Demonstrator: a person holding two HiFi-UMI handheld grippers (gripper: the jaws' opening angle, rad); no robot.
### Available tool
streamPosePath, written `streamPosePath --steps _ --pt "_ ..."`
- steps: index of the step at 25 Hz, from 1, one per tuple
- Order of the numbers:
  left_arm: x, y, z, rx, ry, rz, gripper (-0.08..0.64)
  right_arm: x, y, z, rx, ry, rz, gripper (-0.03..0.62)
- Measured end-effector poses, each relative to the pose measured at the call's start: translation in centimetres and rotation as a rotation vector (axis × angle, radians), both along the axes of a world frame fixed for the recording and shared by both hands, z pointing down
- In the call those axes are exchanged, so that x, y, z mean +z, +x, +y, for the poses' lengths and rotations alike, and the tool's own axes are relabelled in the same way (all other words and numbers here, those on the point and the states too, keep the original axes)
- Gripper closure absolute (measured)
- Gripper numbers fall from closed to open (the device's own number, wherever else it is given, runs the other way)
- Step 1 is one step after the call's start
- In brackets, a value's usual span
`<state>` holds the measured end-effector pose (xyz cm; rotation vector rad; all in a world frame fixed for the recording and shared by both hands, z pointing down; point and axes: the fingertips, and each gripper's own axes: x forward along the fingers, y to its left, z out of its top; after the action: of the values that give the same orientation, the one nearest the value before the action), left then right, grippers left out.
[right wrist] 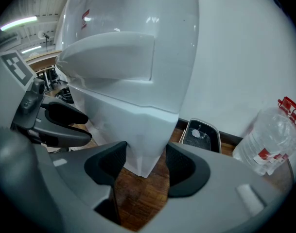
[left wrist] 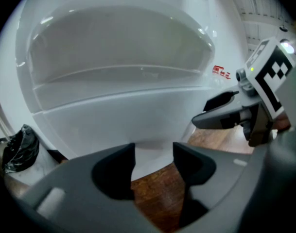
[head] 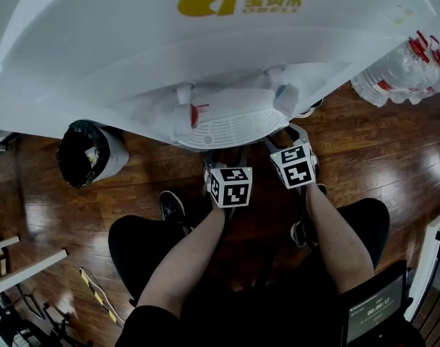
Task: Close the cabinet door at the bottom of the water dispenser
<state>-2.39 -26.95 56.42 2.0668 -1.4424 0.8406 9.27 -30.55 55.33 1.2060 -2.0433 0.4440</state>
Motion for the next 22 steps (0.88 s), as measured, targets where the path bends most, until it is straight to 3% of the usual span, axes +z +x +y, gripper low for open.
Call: streamPosePath --steps 18,22 --pt "0.18 -0.12 -0.27 0.019 0.003 -0.015 0.316 0.06 0.09 -0.71 0.037 0.020 -0.009 0.341" --pt "0.26 0.55 -0.33 0.055 0.000 0.013 0.316 0.33 0.21 -0.55 0.066 0.006 -0.011 0.347"
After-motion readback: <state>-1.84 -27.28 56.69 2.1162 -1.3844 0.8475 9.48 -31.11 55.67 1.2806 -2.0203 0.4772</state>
